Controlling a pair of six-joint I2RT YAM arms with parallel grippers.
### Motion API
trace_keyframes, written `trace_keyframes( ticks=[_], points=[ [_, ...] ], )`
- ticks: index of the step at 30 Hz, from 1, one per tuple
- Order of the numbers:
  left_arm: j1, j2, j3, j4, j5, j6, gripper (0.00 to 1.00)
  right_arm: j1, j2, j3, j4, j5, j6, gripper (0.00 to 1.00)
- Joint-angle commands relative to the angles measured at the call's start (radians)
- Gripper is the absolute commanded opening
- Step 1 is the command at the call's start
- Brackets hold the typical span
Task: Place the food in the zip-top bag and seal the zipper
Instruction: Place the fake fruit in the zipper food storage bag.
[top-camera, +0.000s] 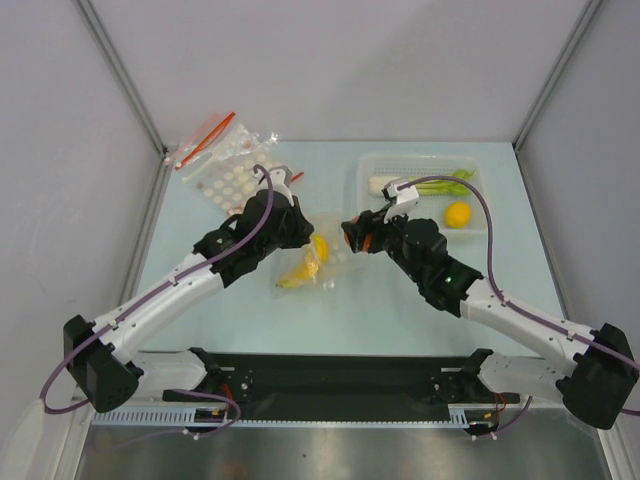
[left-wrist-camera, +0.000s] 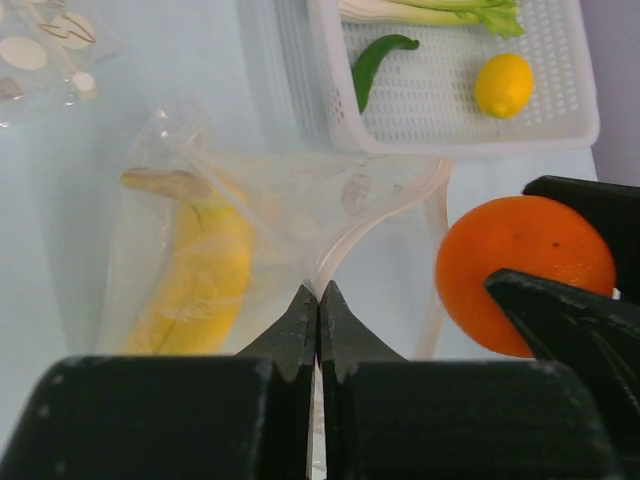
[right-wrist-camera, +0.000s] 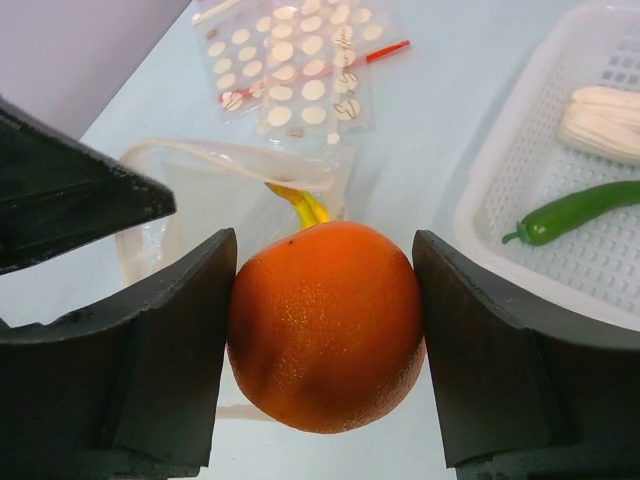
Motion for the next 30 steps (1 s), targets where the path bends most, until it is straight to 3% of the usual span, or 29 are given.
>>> trace_keyframes(
  ticks=[1, 12, 14, 15, 19, 25, 30],
  points=[
    [0.005, -0.047, -0.017, 0.114, 0.093, 0.021, 0.00, 0.027, -0.021, -0.016, 0.134, -0.036, -0.048, 0.46],
    [0.005, -0.087, -0.039, 0.158, 0.178, 0.010, 0.00, 0.088, 0.027, -0.027, 0.157, -0.001, -0.079, 0.51],
    [0.005, -0.079, -0.039, 0.160, 0.181, 0.007, 0.00, 0.090, 0.033, -0.030, 0.160, 0.000, -0.076, 0.65],
    [0.007, -0.076, -0.037, 0.162, 0.182, 0.004, 0.00, 0.088, 0.034, -0.030, 0.159, 0.006, -0.067, 0.79],
    [0.011, -0.065, -0.034, 0.155, 0.193, -0.001, 0.00, 0.088, 0.034, -0.030, 0.153, 0.019, -0.062, 0.95],
    [0.023, -0.057, -0.034, 0.152, 0.198, -0.007, 0.00, 0.088, 0.008, -0.027, 0.137, 0.043, -0.061, 0.95],
    [0.027, -0.067, -0.033, 0.110, 0.094, -0.016, 0.00, 0.081, -0.015, -0.001, 0.053, 0.184, -0.041, 0.94]
  ],
)
